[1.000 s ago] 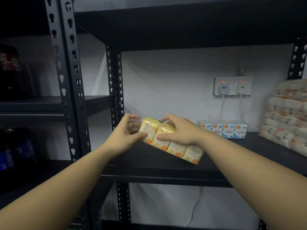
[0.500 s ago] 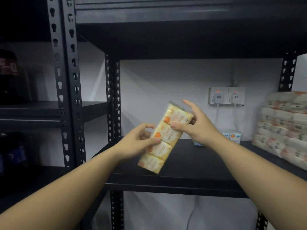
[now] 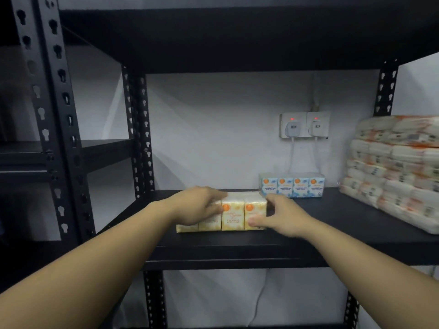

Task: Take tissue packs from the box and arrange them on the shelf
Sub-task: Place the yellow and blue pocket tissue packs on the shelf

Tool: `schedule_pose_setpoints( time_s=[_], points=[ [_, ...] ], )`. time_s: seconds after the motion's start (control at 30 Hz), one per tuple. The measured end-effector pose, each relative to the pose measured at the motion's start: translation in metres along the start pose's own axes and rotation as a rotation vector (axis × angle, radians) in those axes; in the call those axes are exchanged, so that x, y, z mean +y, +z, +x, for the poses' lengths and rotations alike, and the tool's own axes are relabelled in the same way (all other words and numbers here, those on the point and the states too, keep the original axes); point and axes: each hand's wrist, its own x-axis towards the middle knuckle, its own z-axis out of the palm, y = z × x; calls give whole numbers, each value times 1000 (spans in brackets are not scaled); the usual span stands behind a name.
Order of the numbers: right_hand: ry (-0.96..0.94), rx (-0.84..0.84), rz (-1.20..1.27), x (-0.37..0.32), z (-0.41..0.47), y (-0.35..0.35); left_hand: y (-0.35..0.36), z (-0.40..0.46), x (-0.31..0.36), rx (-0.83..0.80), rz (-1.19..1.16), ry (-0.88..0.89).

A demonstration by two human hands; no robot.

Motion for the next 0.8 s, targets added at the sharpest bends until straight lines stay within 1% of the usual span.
schedule_pose_setpoints(
  time_s=[0.17,0.3,0.5,0.6,0.7,0.8],
  points=[
    [-26,-3,-59,10,5,-2,14,18,10,-17,200,-11],
    [-13,-11,-90,22,14,-12,19,37,5,-7,208,-62],
    [-19,49,-147,38,40,-35,27,79,-12,16,220,-65],
    [-67,120,-268,46,58,-49,30,101,-23,26,212,-70],
    [-124,165,-457,55,80,-65,31,122,-37,16,189,-96],
    [-136,156,-565,71,102,-77,33,140,-51,6,174,-122]
  ],
)
